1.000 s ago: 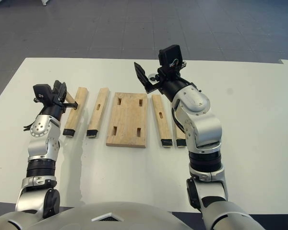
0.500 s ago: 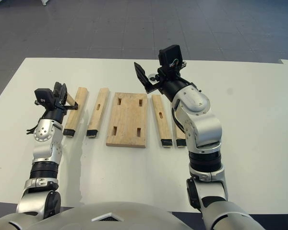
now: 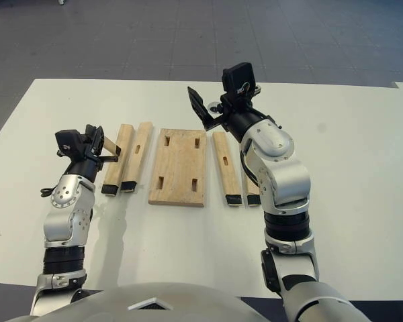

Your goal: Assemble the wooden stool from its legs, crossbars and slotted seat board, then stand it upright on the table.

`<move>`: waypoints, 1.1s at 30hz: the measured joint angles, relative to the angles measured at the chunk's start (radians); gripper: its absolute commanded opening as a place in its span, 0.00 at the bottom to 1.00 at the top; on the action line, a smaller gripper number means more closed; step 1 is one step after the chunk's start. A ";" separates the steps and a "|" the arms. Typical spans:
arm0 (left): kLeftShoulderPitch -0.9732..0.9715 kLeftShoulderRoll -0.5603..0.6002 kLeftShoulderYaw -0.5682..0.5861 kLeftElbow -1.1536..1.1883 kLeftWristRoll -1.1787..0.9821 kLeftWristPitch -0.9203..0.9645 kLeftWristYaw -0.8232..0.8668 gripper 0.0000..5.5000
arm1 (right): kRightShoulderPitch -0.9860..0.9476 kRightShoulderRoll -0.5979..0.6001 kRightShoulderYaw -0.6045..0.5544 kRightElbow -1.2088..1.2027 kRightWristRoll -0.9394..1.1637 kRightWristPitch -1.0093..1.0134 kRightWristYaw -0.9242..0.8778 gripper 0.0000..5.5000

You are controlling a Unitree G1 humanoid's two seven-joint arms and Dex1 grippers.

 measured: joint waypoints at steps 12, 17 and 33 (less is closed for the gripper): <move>-0.036 0.005 0.007 -0.071 0.022 0.160 0.029 0.08 | 0.000 0.000 0.000 0.000 -0.007 -0.006 -0.003 0.82; -0.040 -0.023 0.048 -0.076 0.032 0.146 0.080 0.08 | 0.000 0.000 0.000 0.000 -0.007 -0.006 -0.005 0.82; -0.064 -0.052 0.086 -0.132 0.054 0.161 0.110 0.49 | 0.000 0.001 0.001 0.003 -0.007 -0.007 -0.004 0.82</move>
